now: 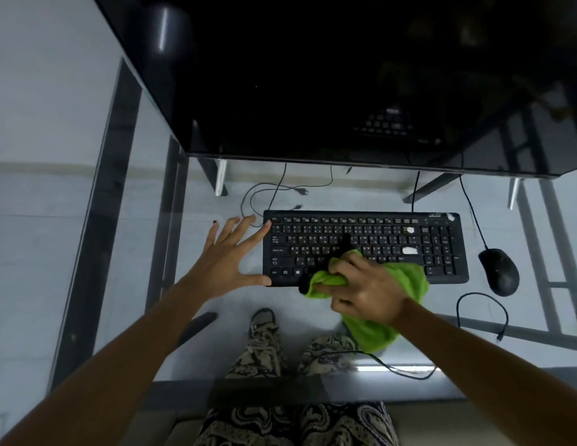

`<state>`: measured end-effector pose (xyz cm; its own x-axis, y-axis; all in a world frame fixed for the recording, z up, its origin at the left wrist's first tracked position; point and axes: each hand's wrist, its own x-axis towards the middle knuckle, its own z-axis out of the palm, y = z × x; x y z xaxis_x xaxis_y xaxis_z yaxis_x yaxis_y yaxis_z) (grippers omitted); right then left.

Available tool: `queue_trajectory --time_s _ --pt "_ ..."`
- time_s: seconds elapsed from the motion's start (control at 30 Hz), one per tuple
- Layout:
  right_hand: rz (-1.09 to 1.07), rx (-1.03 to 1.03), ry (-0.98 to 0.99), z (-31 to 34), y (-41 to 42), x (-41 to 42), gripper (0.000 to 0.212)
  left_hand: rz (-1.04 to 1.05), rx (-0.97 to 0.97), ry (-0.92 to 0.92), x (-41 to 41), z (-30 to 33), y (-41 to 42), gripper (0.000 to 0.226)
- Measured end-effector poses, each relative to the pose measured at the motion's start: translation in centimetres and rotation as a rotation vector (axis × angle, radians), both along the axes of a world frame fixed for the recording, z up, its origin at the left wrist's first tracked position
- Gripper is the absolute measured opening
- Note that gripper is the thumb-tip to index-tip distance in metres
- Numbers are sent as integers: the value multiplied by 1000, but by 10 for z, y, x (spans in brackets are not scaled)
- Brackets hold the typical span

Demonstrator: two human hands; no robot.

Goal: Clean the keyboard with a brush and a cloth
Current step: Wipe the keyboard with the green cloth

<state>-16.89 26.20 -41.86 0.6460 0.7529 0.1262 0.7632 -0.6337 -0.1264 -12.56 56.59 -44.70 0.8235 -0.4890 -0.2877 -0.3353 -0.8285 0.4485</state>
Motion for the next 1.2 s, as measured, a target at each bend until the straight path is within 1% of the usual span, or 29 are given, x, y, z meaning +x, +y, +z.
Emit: queue_trajectory --time_s 0.07,0.17,0.23,0.3,0.37,0.4,0.47,0.5,0.57,0.63,0.67,0.73,0.8,0.87,0.9,0.93,0.97,1.03,1.07,1.1,1.13,1.2 --pt "-42 32 22 -3 7 -3 23 2 10 -6 0 -1 0 102" --pt "-19 2 46 -9 33 -6 24 -11 12 8 0 0 1 102" --pt "-58 0 61 -5 21 -1 26 -25 20 10 2 2 2 103" --pt "-216 35 65 0 -9 5 28 -29 47 34 3 7 1 103" --pt "-438 75 59 6 -31 12 31 -6 103 72 -3 16 -7 102" --pt "-523 77 53 7 -33 15 33 24 134 55 -8 19 -15 98" --pt "-585 68 18 6 -16 15 35 106 147 -81 -20 23 -44 84" --pt "-570 67 5 4 -1 13 35 139 142 -143 -25 23 -62 76" --pt "-506 68 -6 -1 26 9 33 153 151 -201 -31 19 -97 64" --pt "-500 65 -4 -2 31 11 32 166 186 -223 -30 12 -113 63" --pt "-524 50 -11 0 21 14 34 179 197 -229 -29 8 -115 63" --pt "-636 -5 -6 2 -17 20 38 168 215 -267 -29 -1 -113 64" --pt "-826 -21 1 3 -68 27 40 140 235 -289 -30 -5 -111 66" --pt "-1027 32 45 3 -97 28 40 138 249 -301 -29 -4 -114 67" --pt "-1094 65 62 1 -94 26 40 143 254 -298 -30 -4 -113 68" --pt "-1123 82 57 0 -87 25 40 142 258 -294 -29 -2 -117 69" --pt "-1095 81 43 1 -73 24 40 143 266 -294 -28 -2 -118 70" --pt "-922 35 35 1 -49 19 40 145 279 -293 -30 -2 -114 71" --pt "-852 2 50 1 -53 19 43 138 277 -292 -30 -2 -114 73" --pt "-839 -5 57 1 -66 21 45 125 274 -295 -29 -2 -116 74" --pt "-890 13 60 1 -81 24 46 118 274 -300 -28 -1 -116 74" --pt "-1128 104 55 -2 -107 29 44 120 275 -299 -28 -1 -116 74"
